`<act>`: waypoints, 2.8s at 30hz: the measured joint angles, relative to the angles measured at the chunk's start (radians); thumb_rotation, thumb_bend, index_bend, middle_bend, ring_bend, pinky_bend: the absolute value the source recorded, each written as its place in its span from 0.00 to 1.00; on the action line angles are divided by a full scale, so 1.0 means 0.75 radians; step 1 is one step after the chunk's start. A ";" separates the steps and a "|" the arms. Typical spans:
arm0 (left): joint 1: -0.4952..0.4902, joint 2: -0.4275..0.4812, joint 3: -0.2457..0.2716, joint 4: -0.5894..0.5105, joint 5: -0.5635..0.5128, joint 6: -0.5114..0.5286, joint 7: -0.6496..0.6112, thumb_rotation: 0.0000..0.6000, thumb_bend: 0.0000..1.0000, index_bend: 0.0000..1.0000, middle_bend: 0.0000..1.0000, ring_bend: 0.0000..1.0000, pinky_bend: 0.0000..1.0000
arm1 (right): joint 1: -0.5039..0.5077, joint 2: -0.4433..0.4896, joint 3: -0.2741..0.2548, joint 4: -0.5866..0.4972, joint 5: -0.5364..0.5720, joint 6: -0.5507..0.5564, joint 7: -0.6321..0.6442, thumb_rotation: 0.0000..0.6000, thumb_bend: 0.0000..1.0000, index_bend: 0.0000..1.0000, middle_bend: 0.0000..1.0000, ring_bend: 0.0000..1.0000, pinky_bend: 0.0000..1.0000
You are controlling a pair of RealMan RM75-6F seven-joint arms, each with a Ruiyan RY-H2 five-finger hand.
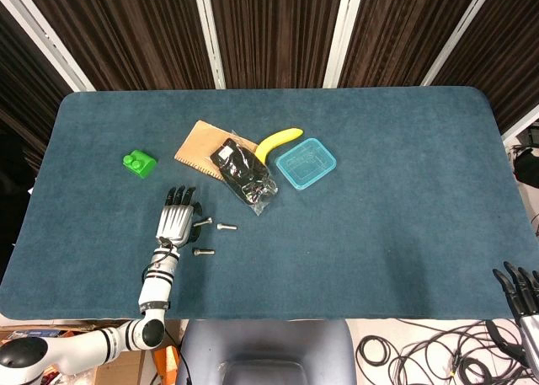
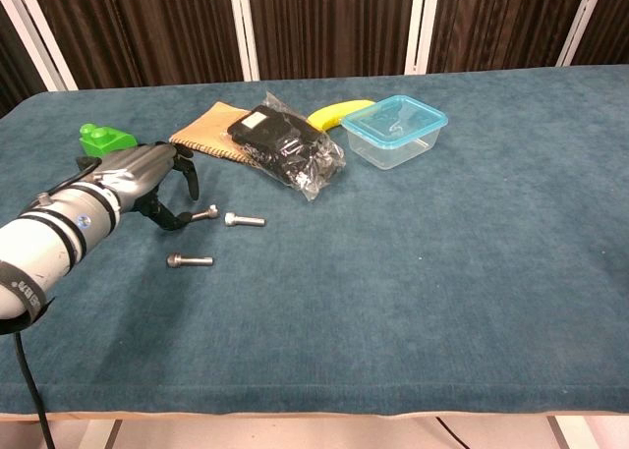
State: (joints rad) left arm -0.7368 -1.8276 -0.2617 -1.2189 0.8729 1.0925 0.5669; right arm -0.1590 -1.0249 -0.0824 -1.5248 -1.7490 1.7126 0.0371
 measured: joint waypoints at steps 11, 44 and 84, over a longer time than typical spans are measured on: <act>0.005 -0.024 0.013 0.046 -0.005 -0.042 -0.017 1.00 0.35 0.48 0.10 0.00 0.00 | -0.011 -0.001 -0.001 0.013 0.009 0.018 0.019 1.00 0.29 0.00 0.00 0.00 0.04; -0.001 -0.007 -0.020 0.063 -0.006 -0.049 -0.004 1.00 0.40 0.57 0.10 0.00 0.00 | -0.014 -0.004 -0.004 0.016 0.003 0.025 0.017 1.00 0.29 0.00 0.00 0.00 0.04; -0.090 -0.044 -0.059 0.044 -0.040 -0.012 0.094 1.00 0.38 0.46 0.11 0.00 0.00 | -0.015 0.003 -0.001 0.019 0.010 0.029 0.038 1.00 0.29 0.00 0.00 0.00 0.04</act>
State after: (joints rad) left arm -0.8042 -1.8608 -0.3060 -1.1857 0.8431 1.0834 0.6371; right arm -0.1702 -1.0228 -0.0832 -1.5108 -1.7416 1.7346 0.0654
